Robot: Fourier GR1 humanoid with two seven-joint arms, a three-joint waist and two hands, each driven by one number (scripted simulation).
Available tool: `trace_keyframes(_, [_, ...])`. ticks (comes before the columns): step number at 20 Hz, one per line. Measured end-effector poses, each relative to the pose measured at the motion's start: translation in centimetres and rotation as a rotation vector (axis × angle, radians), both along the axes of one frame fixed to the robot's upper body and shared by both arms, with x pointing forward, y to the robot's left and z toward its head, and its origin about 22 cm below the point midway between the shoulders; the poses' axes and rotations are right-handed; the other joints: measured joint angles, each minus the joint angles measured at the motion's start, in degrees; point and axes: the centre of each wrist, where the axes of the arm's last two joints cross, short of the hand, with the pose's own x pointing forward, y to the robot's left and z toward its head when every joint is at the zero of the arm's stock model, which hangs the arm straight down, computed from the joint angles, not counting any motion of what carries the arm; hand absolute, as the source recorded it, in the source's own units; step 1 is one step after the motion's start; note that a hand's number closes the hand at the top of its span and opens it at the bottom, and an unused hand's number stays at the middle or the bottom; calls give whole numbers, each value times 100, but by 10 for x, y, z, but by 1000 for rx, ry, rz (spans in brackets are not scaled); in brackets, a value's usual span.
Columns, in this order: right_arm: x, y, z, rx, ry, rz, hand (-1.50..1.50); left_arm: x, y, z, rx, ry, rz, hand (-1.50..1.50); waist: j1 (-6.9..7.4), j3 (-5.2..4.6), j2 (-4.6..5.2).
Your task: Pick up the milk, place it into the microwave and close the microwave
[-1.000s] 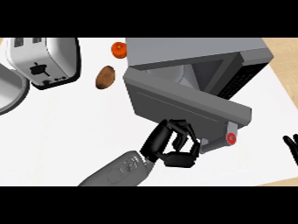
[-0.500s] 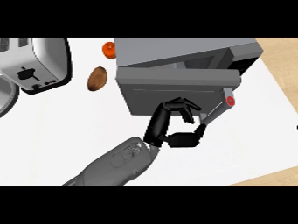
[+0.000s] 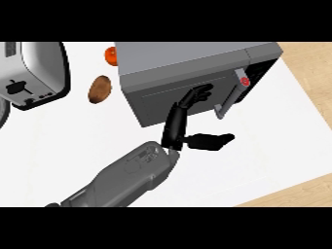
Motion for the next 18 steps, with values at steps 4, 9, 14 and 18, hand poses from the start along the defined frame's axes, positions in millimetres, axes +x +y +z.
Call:
trace_keyframes(4, [6, -4, 13, -61, -49, -33, 150, -1, -2, 3, -31, 6, 16, -150, -2, 4, 45])
trace_keyframes(9, [12, -8, 23, -96, -82, -54, 150, -1, -4, 5, -54, 0, 24, -150, 8, 12, 97])
trace_keyframes(14, [18, -9, 30, -114, -98, -66, 150, -1, -5, 5, -70, -10, 27, -150, 18, 14, 125])
trace_keyframes(18, [23, -9, 35, -119, -108, -70, 150, 0, -5, 5, -85, -17, 28, -150, 22, 17, 143])
